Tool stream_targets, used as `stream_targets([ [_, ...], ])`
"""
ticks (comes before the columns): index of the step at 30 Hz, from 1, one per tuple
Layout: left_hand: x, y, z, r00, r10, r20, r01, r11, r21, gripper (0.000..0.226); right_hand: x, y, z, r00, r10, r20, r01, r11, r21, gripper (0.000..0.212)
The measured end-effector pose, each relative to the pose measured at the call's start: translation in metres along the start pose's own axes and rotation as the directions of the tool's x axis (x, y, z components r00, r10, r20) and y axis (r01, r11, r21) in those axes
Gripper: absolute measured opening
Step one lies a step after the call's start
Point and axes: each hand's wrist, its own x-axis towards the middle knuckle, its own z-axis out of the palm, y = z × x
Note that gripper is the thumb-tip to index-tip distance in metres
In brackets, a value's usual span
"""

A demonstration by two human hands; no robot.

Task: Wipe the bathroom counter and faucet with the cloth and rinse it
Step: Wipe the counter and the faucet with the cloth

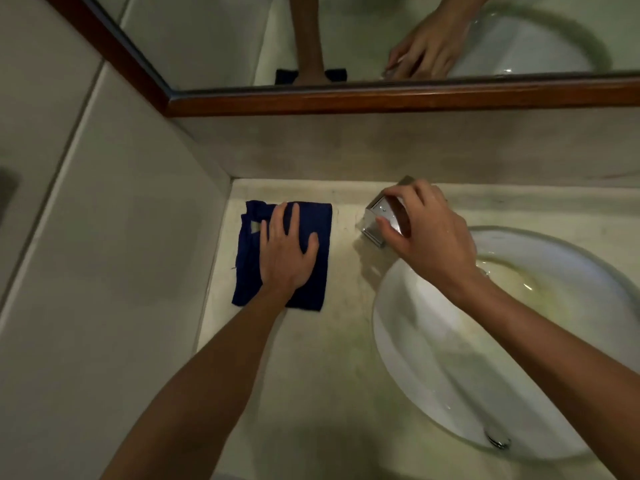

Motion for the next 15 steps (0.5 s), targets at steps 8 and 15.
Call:
stream_targets([
  [8, 0.075, -0.001, 0.007, 0.971, -0.122, -0.204, 0.078, 0.974, -0.211, 0.057, -0.001, 0.0, 0.002, 0.999, 0.031, -0.014, -0.031, 0.999, -0.023, 0.04],
  [15, 0.081, -0.009, 0.006, 0.945, -0.232, -0.229, 0.174, 0.953, -0.248, 0.063, -0.001, 0.005, 0.001, 1.0, 0.007, -0.024, -0.008, 1.0, -0.014, 0.041],
])
